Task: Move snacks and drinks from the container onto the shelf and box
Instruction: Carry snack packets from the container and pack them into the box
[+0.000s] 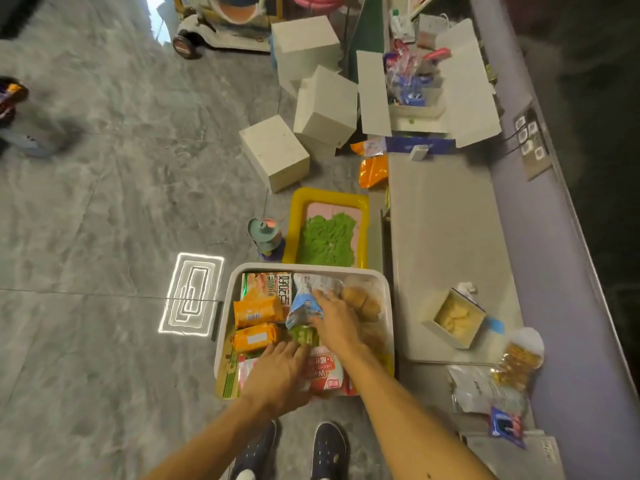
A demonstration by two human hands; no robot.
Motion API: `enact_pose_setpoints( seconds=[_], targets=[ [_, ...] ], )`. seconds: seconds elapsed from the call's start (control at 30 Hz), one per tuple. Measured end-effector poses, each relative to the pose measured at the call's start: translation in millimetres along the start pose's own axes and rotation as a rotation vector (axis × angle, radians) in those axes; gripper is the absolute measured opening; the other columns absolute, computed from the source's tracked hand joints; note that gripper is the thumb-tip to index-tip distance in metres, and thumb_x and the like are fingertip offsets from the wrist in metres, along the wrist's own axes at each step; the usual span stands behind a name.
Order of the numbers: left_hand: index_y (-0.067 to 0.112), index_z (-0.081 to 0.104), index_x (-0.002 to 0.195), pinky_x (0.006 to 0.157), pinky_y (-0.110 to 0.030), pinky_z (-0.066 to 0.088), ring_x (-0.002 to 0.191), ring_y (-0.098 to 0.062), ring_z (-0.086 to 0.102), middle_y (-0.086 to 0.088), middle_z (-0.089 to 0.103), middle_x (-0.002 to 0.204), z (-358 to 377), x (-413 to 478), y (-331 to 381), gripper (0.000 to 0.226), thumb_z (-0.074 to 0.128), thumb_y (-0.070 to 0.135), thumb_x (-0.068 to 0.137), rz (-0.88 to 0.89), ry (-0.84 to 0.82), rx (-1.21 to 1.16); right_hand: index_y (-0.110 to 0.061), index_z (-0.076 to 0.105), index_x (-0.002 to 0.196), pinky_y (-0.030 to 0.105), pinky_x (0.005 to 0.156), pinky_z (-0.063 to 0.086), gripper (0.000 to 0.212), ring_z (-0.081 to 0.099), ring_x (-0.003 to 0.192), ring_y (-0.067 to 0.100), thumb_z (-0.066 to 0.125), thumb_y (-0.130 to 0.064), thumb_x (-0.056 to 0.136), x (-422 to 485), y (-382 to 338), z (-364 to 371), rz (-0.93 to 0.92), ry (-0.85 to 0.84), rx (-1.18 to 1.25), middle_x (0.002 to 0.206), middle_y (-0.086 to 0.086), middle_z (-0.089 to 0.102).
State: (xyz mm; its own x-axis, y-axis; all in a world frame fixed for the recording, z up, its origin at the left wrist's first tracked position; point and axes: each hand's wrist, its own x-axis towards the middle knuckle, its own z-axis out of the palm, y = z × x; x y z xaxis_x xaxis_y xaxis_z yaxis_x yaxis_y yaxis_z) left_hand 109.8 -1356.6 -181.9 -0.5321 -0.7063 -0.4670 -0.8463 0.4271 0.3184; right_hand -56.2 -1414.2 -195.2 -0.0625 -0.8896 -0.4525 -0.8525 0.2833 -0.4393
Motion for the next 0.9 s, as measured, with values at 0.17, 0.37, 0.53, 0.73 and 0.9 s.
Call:
enact_pose_setpoints(
  seconds=[0.17,0.37,0.53,0.73,0.9],
  targets=[
    [0.029,0.045,0.147,0.111,-0.035,0.044,0.123,-0.016,0.056,0.007,0.059,0.137,-20,-12,8,0.098,0.046,0.089,0.071,0.005,0.032,-0.038,-0.026,0.053,0.155,0.041,0.102,0.055,0.054,0.062,0.127,0.029,0.066,-0.018,0.102,-14,-7,-48,-0.005,0.069,0.124,0.147,0.009,0.063],
    [0.027,0.054,0.142,0.102,-0.036,0.052,0.118,-0.019,0.062,0.005,0.064,0.132,-75,-38,27,0.092,0.042,0.082,0.069,0.048,0.106,-0.043,-0.029,0.057,0.151,0.04,0.092,0.059,0.057,0.069,0.114,0.028,0.071,-0.022,0.097,-49,-29,-108,-0.035,0.161,0.218,0.134,0.008,0.071],
    [0.026,0.06,0.13,0.082,-0.036,0.056,0.099,-0.021,0.067,0.004,0.069,0.114,-142,-64,47,0.067,0.055,0.066,0.078,0.079,0.188,-0.032,-0.031,0.059,0.15,0.034,0.093,0.058,0.058,0.069,0.117,0.024,0.068,-0.02,0.094,-99,-45,-176,-0.068,0.217,0.289,0.136,0.001,0.071],
    [0.024,0.061,0.128,0.083,-0.04,0.055,0.098,-0.027,0.067,-0.001,0.071,0.113,-229,-99,67,0.07,0.063,0.065,0.071,0.19,0.227,0.055,-0.025,0.061,0.149,0.029,0.088,0.056,0.057,0.072,0.11,0.028,0.073,-0.018,0.094,-176,-68,-256,-0.081,0.372,0.273,0.13,0.007,0.074],
    [0.024,0.063,0.129,0.076,-0.036,0.052,0.095,-0.028,0.067,0.0,0.07,0.106,-285,-124,89,0.07,0.067,0.064,0.071,0.389,0.24,0.124,-0.022,0.059,0.15,0.038,0.096,0.06,0.059,0.071,0.113,0.029,0.073,-0.014,0.093,-256,-94,-303,-0.022,0.545,0.246,0.136,0.008,0.071]
  ],
)
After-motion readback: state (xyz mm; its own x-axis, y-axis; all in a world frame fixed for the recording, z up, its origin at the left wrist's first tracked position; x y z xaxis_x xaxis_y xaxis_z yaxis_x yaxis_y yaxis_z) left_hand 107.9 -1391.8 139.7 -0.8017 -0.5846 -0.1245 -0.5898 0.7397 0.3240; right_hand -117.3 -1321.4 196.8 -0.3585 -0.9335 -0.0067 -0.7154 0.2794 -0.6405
